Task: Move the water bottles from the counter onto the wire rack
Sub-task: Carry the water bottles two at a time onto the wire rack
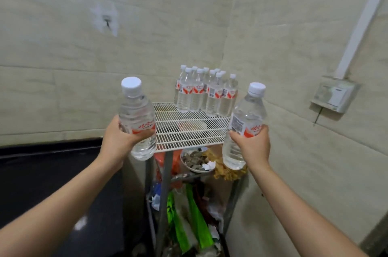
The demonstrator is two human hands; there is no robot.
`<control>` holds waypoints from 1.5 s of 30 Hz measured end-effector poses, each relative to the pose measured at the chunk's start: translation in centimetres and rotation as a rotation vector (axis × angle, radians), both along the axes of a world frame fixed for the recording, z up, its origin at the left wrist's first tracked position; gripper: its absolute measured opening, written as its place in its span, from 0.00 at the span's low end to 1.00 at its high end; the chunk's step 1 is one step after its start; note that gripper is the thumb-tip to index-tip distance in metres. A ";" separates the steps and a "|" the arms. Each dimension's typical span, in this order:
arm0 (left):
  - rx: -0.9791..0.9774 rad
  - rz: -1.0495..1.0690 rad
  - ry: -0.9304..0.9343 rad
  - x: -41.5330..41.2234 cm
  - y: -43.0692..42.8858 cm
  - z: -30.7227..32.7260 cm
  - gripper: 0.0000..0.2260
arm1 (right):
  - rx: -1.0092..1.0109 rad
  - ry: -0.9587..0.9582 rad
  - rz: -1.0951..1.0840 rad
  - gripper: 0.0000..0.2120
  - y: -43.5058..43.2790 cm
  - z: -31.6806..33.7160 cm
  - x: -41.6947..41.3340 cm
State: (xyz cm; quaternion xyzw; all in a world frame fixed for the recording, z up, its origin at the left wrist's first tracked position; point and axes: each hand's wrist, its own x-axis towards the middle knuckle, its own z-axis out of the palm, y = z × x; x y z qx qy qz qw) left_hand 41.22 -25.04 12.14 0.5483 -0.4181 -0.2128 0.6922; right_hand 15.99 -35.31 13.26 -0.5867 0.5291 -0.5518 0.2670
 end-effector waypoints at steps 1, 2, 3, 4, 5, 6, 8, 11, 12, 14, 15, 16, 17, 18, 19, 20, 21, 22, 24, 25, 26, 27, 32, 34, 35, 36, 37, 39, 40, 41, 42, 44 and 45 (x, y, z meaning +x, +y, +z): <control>-0.001 -0.008 -0.006 0.3 -1.1 0.5 0.22 | 0.001 -0.006 0.010 0.24 -1.4 0.1 0.5; -0.004 -0.016 -0.012 0.7 -2.3 0.9 0.21 | 0.008 -0.012 0.021 0.24 -2.9 0.3 1.1; -0.006 -0.024 -0.021 1.3 -3.7 1.3 0.21 | 0.010 -0.024 0.035 0.24 -4.5 0.5 1.6; -0.008 -0.036 -0.035 1.7 -5.2 1.8 0.21 | 0.008 -0.036 0.050 0.24 -6.2 0.6 2.3; -0.004 -0.048 -0.049 2.2 -6.8 2.1 0.21 | 0.008 -0.044 0.056 0.24 -8.1 0.8 2.9; 0.000 -0.065 -0.057 2.8 -8.6 2.2 0.20 | 0.012 -0.056 0.053 0.24 -10.0 0.9 3.6; 0.010 -0.098 -0.047 3.7 -12.4 2.4 0.20 | 0.047 -0.097 0.040 0.25 -14.2 0.7 5.1; 0.047 -0.140 -0.010 5.2 -18.0 2.1 0.25 | 0.114 -0.105 0.043 0.30 -20.6 0.0 7.7; 0.062 -0.149 -0.003 5.6 -19.5 2.0 0.27 | 0.138 -0.100 0.039 0.31 -22.3 -0.2 8.5; 0.092 -0.166 0.006 6.6 -22.6 1.8 0.28 | 0.154 -0.118 0.012 0.29 -25.1 -0.5 10.1; 0.109 -0.163 0.007 7.1 -23.9 1.7 0.26 | 0.146 -0.122 -0.014 0.29 -26.2 -0.6 10.8; 0.122 -0.155 0.001 7.4 -25.1 1.6 0.25 | 0.132 -0.116 -0.036 0.30 -27.2 -0.8 11.5; 0.134 -0.154 -0.001 7.7 -26.2 1.4 0.24 | 0.120 -0.103 -0.053 0.30 -28.1 -0.9 12.2; 0.141 -0.157 -0.002 8.0 -27.2 1.2 0.23 | 0.096 -0.085 -0.056 0.30 -28.7 -1.1 13.0; 0.148 -0.161 -0.006 8.3 -28.0 0.9 0.24 | 0.078 -0.065 -0.049 0.29 -29.4 -1.3 13.8; 0.158 -0.163 -0.014 8.5 -28.7 0.7 0.24 | 0.067 -0.050 -0.044 0.28 -30.2 -1.5 14.6; 0.168 -0.165 -0.020 8.7 -29.4 0.4 0.25 | 0.065 -0.046 -0.045 0.28 -31.1 -1.7 15.3; 0.176 -0.164 -0.021 8.8 -30.0 0.2 0.26 | 0.064 -0.040 -0.042 0.30 -31.8 -1.9 16.1; 0.198 -0.145 -0.021 8.9 -30.9 -0.3 0.25 | 0.066 0.014 -0.056 0.36 -33.2 -2.4 17.4; 0.208 -0.136 -0.026 8.9 -31.3 -0.5 0.25 | 0.076 0.041 -0.069 0.37 -33.8 -2.5 18.0; 0.217 -0.132 -0.031 8.9 -31.7 -0.6 0.25 | 0.087 0.049 -0.081 0.37 -34.2 -2.6 18.4; 0.228 -0.132 -0.033 9.0 -32.0 -0.7 0.25 | 0.095 0.042 -0.087 0.36 -34.6 -2.7 18.7; 0.275 -0.139 -0.047 9.6 -33.3 -0.6 0.25 | 0.129 -0.019 -0.053 0.34 -35.4 -3.6 19.2; 0.278 -0.146 -0.056 9.3 -33.9 -0.3 0.23 | 0.154 0.035 -0.051 0.37 -35.7 -3.4 18.9; 0.276 -0.150 -0.059 9.1 -34.3 -0.1 0.21 | 0.180 0.101 -0.054 0.38 -35.9 -3.2 18.6; 0.271 -0.158 -0.060 8.8 -34.7 0.0 0.20 | 0.214 0.194 -0.056 0.38 -36.1 -3.2 18.4; 0.270 -0.167 -0.056 8.5 -35.1 0.0 0.19 | 0.242 0.295 -0.050 0.38 -36.3 -3.4 18.0; 0.269 -0.182 -0.034 7.8 -35.9 0.0 0.21 | 0.289 0.412 0.002 0.38 -36.3 -4.4 17.5; 0.270 -0.187 -0.019 7.4 -36.3 0.0 0.22 | 0.310 0.420 0.030 0.37 -36.2 -5.0 17.3; 0.272 -0.188 -0.003 7.1 -36.7 -0.1 0.22 | 0.318 0.419 0.040 0.36 -36.2 -5.6 17.1; 0.274 -0.186 0.010 6.8 -37.1 -0.2 0.22 | 0.323 0.418 0.038 0.36 -36.0 -5.9 17.1; 0.278 -0.179 0.032 6.2 -38.0 -0.3 0.21 | 0.302 0.407 0.025 0.36 -36.0 -6.4 17.0; 0.281 -0.179 0.039 5.9 -38.3 -0.4 0.22 | 0.281 0.393 0.019 0.35 -36.0 -6.5 17.1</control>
